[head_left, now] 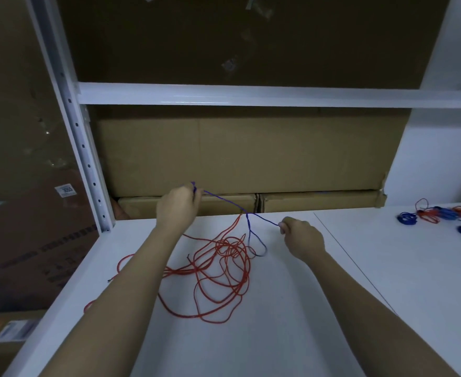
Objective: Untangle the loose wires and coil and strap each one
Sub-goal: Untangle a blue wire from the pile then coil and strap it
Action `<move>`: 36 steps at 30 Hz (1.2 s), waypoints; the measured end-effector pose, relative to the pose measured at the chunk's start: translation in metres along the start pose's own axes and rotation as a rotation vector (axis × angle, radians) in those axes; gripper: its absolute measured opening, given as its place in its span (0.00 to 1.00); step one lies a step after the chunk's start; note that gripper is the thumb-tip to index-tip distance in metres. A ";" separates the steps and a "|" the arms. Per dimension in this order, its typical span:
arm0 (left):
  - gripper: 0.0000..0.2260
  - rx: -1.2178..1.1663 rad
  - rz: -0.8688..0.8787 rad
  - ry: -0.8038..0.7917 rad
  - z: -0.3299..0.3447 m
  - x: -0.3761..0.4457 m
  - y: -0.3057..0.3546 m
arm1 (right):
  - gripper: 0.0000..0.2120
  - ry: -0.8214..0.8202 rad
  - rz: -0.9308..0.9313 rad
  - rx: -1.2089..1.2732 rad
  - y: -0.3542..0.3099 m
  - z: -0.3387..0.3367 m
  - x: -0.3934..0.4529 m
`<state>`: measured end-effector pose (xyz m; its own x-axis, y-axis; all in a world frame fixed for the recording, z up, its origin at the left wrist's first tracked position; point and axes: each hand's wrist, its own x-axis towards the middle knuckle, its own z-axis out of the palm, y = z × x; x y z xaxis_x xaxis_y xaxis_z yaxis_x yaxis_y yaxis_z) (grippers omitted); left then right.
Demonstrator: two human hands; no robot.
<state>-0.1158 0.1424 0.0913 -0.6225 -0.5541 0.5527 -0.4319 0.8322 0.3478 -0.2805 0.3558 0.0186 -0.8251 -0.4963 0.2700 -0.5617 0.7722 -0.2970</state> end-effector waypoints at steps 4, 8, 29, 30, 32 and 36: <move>0.15 -0.008 -0.130 0.197 -0.014 0.012 -0.024 | 0.12 -0.047 0.196 -0.222 0.031 0.011 -0.008; 0.15 -0.075 -0.079 0.205 -0.022 0.017 -0.024 | 0.16 0.059 0.077 -0.255 0.028 0.021 -0.012; 0.18 -0.099 0.222 0.139 -0.026 0.014 0.027 | 0.10 -0.220 -0.214 1.011 -0.106 -0.037 -0.003; 0.18 -0.074 0.180 0.102 -0.026 0.015 0.024 | 0.10 -0.223 -0.220 0.981 -0.103 -0.037 -0.003; 0.20 -0.135 0.054 -0.061 -0.028 0.013 0.019 | 0.09 -0.095 -0.213 0.655 -0.096 -0.039 0.002; 0.20 -0.981 -0.125 -0.747 -0.037 -0.003 0.013 | 0.21 0.225 -0.140 0.258 -0.080 -0.044 0.015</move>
<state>-0.0952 0.1556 0.1227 -0.9706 -0.2397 0.0196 -0.0444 0.2588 0.9649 -0.2453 0.3044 0.0865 -0.7212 -0.4680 0.5108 -0.6888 0.5632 -0.4565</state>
